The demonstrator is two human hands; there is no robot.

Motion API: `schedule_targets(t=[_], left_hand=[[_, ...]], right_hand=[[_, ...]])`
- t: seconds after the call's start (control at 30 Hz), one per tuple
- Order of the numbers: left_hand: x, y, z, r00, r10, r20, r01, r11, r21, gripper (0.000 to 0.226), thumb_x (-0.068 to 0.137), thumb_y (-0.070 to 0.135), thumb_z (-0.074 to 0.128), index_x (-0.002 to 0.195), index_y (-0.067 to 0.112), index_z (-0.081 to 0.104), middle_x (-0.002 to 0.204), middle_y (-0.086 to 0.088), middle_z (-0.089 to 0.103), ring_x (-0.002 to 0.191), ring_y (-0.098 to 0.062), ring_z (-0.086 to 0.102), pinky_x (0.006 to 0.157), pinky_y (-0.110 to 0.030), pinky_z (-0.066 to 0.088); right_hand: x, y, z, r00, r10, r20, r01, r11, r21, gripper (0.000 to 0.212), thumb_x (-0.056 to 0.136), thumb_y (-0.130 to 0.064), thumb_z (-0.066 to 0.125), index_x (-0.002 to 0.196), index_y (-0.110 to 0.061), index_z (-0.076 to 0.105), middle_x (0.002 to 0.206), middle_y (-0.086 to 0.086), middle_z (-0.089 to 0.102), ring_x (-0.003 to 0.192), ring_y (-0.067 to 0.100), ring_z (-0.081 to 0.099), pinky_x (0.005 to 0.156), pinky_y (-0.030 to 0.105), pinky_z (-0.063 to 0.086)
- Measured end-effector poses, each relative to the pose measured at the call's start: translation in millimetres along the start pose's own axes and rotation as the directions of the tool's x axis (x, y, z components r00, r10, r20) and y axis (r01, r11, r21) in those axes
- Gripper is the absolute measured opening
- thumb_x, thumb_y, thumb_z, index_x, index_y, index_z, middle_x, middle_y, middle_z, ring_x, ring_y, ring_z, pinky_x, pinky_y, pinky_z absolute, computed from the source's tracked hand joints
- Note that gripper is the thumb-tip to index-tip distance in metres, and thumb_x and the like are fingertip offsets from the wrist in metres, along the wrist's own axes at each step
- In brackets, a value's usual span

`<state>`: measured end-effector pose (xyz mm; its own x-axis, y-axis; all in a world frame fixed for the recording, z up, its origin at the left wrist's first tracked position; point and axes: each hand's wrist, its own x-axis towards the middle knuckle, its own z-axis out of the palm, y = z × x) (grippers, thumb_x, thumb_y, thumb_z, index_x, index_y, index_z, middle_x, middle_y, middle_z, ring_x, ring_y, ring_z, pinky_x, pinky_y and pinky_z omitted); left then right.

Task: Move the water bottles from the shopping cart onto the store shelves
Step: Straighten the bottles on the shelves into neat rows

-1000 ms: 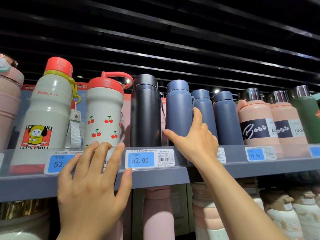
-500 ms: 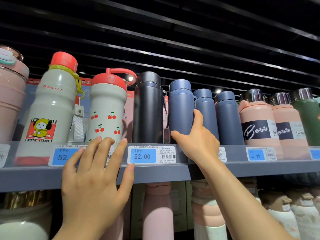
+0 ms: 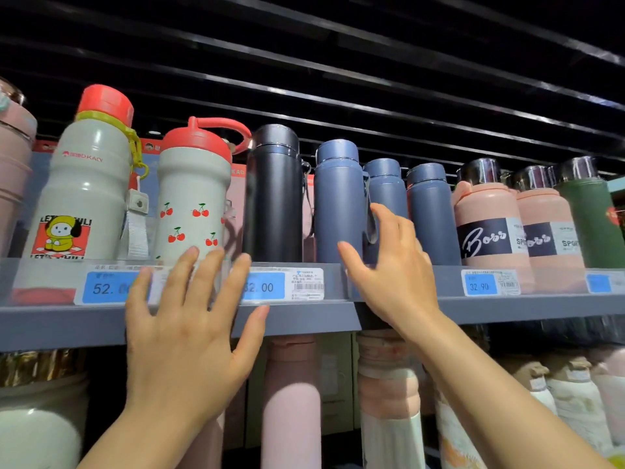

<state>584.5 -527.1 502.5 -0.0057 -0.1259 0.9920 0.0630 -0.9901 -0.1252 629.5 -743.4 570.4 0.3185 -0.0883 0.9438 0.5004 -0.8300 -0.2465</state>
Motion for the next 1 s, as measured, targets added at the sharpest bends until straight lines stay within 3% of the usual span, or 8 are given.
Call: schedule_targets(t=[0.1, 0.2, 0.33, 0.43, 0.53, 0.67, 0.8, 1.0], left_hand=[[9.5, 34.5, 6.9, 0.994, 0.110, -0.010, -0.111, 0.993, -0.037, 0.057, 0.089, 0.048, 0.040, 0.131, 0.015, 0.063, 0.136, -0.015, 0.057, 0.124, -0.036, 0.055, 0.107, -0.061, 0.026], [22.5, 88.1, 21.5, 0.990, 0.143, -0.012, -0.143, 0.987, -0.071, 0.057, 0.090, 0.049, 0.042, 0.133, 0.017, 0.061, 0.137, -0.013, 0.057, 0.124, -0.033, 0.055, 0.106, -0.061, 0.031], [32.5, 140.6, 44.9, 0.998, 0.046, -0.043, -0.047, 0.999, -0.024, 0.050, 0.091, 0.043, 0.042, 0.126, 0.016, 0.066, 0.127, -0.010, 0.064, 0.116, -0.031, 0.062, 0.103, -0.056, 0.039], [29.7, 146.5, 49.3, 0.996, 0.012, -0.088, -0.010, 1.000, 0.023, 0.049, 0.094, 0.041, 0.038, 0.123, 0.015, 0.068, 0.122, -0.009, 0.067, 0.114, -0.031, 0.063, 0.103, -0.054, 0.039], [28.8, 147.3, 47.3, 0.996, 0.008, -0.084, -0.003, 0.999, 0.052, 0.048, 0.096, 0.040, 0.037, 0.125, 0.017, 0.067, 0.124, -0.008, 0.066, 0.116, -0.031, 0.061, 0.104, -0.053, 0.039], [28.0, 148.7, 46.1, 0.996, 0.002, -0.091, 0.001, 0.999, 0.042, 0.047, 0.095, 0.039, 0.039, 0.123, 0.017, 0.068, 0.126, -0.006, 0.065, 0.119, -0.029, 0.060, 0.104, -0.051, 0.038], [27.4, 147.7, 47.1, 0.995, 0.013, -0.103, -0.009, 0.999, 0.030, 0.047, 0.095, 0.039, 0.039, 0.123, 0.016, 0.068, 0.126, -0.005, 0.066, 0.118, -0.029, 0.060, 0.103, -0.052, 0.040], [26.6, 145.4, 48.4, 0.990, 0.028, -0.140, -0.025, 0.999, 0.024, 0.047, 0.095, 0.040, 0.038, 0.122, 0.016, 0.069, 0.120, -0.004, 0.067, 0.116, -0.028, 0.061, 0.100, -0.051, 0.043]], right_hand=[[-5.1, 34.9, -16.2, 0.995, -0.087, -0.052, 0.085, 0.996, -0.036, 0.065, 0.084, -0.055, 0.047, 0.141, -0.025, 0.038, 0.135, 0.003, 0.047, 0.118, 0.028, 0.049, 0.094, 0.044, 0.038], [8.0, 68.7, -26.4, 0.996, -0.082, -0.023, 0.082, 0.997, 0.007, 0.066, 0.084, -0.054, 0.053, 0.141, -0.024, 0.039, 0.133, 0.003, 0.048, 0.118, 0.029, 0.049, 0.093, 0.047, 0.043], [26.9, 110.0, -36.7, 0.987, -0.149, 0.051, 0.144, 0.984, 0.101, 0.069, 0.085, -0.051, 0.058, 0.145, -0.032, 0.029, 0.138, -0.004, 0.039, 0.121, 0.021, 0.046, 0.094, 0.041, 0.043], [32.2, 126.5, -40.5, 0.976, -0.187, 0.111, 0.174, 0.977, 0.123, 0.068, 0.086, -0.054, 0.056, 0.143, -0.039, 0.022, 0.137, -0.008, 0.035, 0.118, 0.018, 0.045, 0.081, 0.032, 0.040], [44.0, 121.0, -37.7, 0.968, -0.172, 0.185, 0.138, 0.974, 0.182, 0.070, 0.087, -0.052, 0.057, 0.144, -0.037, 0.019, 0.137, -0.002, 0.038, 0.118, 0.025, 0.047, 0.082, 0.035, 0.038], [57.6, 98.1, -29.8, 0.941, -0.211, 0.266, 0.187, 0.976, 0.113, 0.072, 0.087, -0.048, 0.059, 0.143, -0.034, 0.015, 0.130, 0.006, 0.040, 0.108, 0.034, 0.051, 0.074, 0.037, 0.036], [70.0, 82.9, -22.3, 0.952, -0.112, 0.284, 0.085, 0.991, 0.107, 0.077, 0.086, -0.036, 0.064, 0.141, -0.032, 0.011, 0.125, 0.010, 0.038, 0.087, 0.032, 0.040, 0.070, 0.035, 0.033], [69.4, 80.1, -11.3, 0.931, 0.008, 0.366, -0.063, 0.988, 0.140, 0.089, 0.083, -0.038, 0.067, 0.146, -0.034, 0.004, 0.125, 0.011, 0.041, 0.091, 0.032, 0.045, 0.072, 0.035, 0.036]])
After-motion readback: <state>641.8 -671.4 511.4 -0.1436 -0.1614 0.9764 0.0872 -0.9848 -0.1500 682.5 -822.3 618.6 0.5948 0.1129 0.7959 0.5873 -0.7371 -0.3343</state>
